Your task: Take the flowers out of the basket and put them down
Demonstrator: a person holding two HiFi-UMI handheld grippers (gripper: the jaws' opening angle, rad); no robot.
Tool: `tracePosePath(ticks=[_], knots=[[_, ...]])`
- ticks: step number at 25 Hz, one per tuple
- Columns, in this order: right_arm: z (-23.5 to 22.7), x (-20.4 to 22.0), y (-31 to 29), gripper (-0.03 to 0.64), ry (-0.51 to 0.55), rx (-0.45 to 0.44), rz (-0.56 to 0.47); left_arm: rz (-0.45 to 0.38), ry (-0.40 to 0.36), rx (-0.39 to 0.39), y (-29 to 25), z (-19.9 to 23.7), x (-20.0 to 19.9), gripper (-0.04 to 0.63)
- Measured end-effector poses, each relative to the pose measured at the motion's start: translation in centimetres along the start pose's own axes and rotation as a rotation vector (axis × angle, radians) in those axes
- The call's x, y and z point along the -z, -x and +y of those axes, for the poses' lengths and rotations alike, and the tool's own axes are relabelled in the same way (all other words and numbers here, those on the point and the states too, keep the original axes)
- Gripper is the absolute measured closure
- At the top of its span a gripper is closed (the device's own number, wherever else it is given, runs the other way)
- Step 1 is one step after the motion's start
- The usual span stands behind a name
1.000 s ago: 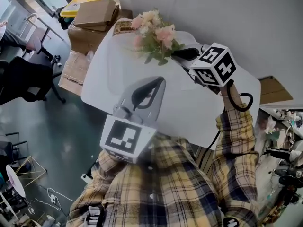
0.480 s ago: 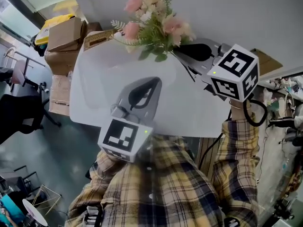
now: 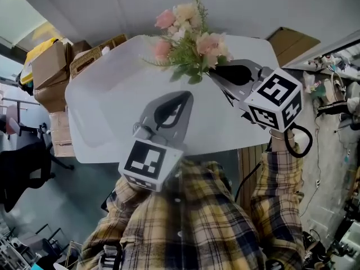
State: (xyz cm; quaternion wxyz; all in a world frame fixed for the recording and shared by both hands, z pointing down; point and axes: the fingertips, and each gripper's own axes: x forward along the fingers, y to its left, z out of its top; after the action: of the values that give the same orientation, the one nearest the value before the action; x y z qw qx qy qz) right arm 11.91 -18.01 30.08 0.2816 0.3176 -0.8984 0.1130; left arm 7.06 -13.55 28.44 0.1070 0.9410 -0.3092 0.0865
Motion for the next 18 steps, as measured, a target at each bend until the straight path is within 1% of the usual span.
tracePosePath(ticks=[5, 9, 14, 18], knots=[[-2.6, 4.7, 0.0, 0.595, -0.105, 0.082, 0.024, 0.029, -0.004, 0.07, -3.0, -0.5, 1.3, 0.594], [-4.5, 9.2, 0.4, 0.595, -0.206, 0.141, 0.031, 0.046, -0.011, 0.116, -5.1, -2.2, 2.0, 0.594], [-5.4, 15.7, -0.4, 0.595, -0.355, 0.157, 0.055, 0.08, -0.011, 0.157, -6.9, -3.8, 3.9, 0.594], [-5.7, 20.6, -1.7, 0.595, -0.445, 0.16, 0.081, 0.1, 0.0, 0.175, -8.4, -4.7, 5.8, 0.594]])
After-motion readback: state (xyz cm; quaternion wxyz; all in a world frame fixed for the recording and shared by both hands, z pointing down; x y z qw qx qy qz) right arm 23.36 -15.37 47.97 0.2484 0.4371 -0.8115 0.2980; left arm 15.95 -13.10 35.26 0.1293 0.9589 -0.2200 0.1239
